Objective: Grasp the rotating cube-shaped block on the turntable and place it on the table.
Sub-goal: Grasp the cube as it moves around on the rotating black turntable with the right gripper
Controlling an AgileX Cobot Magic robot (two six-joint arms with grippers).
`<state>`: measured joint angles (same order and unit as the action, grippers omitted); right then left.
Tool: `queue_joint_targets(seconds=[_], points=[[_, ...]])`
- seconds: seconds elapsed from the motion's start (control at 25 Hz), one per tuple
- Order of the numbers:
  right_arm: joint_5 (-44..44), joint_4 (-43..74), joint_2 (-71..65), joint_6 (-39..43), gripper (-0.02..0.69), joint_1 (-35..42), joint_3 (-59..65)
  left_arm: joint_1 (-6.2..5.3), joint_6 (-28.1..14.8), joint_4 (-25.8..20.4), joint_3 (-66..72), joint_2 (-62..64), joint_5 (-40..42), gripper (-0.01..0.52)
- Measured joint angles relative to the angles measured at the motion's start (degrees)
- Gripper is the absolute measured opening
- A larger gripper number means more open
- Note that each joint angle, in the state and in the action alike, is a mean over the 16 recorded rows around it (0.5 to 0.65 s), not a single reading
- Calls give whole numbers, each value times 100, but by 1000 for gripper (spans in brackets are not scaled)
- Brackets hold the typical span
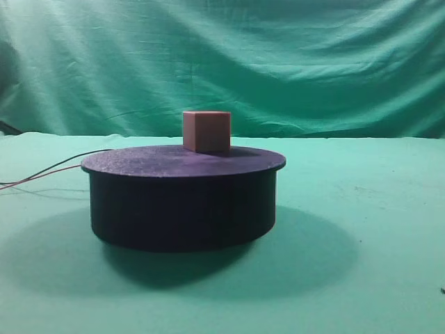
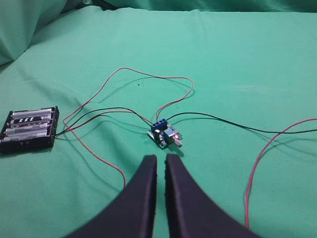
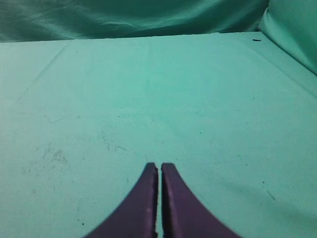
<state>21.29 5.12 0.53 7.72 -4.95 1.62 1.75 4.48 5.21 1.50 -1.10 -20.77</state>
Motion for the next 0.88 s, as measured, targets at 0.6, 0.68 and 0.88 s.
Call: queue_joint_targets(seconds=[0.6, 0.68, 0.88], points=[[-334, 86, 0, 40, 0, 0, 4, 0, 0, 0, 0, 0, 0, 0], [-647, 121, 0, 63, 0, 0, 5, 0, 0, 0, 0, 0, 0, 0], [-1412, 209, -40, 203, 0, 0, -41, 0, 0, 0, 0, 0, 0, 0]])
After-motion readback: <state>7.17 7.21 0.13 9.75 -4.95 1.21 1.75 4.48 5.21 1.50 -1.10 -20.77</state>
